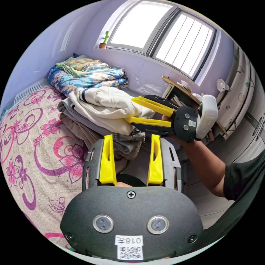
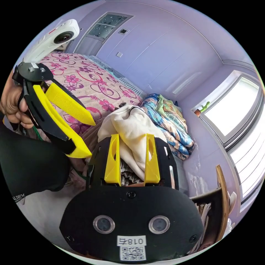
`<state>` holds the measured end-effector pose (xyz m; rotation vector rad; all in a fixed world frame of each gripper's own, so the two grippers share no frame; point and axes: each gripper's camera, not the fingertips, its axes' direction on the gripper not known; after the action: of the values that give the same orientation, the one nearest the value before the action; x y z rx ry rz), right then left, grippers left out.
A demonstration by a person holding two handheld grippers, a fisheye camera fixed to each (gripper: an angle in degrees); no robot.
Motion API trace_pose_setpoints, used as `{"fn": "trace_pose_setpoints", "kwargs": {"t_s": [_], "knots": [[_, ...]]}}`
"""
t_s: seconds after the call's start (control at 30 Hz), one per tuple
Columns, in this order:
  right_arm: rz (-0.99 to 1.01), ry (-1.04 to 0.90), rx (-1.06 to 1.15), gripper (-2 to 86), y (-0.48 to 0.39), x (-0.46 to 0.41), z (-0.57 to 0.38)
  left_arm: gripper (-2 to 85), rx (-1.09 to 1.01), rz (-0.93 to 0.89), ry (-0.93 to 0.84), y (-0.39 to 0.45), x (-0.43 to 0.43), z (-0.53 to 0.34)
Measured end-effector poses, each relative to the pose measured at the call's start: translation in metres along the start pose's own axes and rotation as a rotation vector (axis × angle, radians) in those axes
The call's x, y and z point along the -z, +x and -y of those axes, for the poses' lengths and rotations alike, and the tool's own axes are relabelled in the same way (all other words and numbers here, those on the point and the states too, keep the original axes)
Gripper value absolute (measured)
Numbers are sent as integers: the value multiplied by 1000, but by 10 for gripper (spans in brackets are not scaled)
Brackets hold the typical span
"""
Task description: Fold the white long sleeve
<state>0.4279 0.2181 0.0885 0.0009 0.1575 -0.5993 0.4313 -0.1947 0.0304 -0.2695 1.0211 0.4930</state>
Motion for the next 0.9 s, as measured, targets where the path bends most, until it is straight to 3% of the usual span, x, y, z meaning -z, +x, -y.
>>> {"fn": "trace_pose_setpoints", "kwargs": {"t_s": [0.17, 0.4, 0.63, 0.9], "knots": [[-16, -36, 81, 41, 19, -14, 6, 183, 17, 48, 8, 5, -12, 7], [184, 48, -336, 31, 105, -11, -6, 170, -86, 203, 2, 31, -31, 13], [173, 56, -420, 28, 127, -18, -13, 63, -206, 386, 4, 45, -56, 5], [109, 98, -506, 17, 157, -11, -1, 24, -132, 231, 133, -1, -36, -12]]}}
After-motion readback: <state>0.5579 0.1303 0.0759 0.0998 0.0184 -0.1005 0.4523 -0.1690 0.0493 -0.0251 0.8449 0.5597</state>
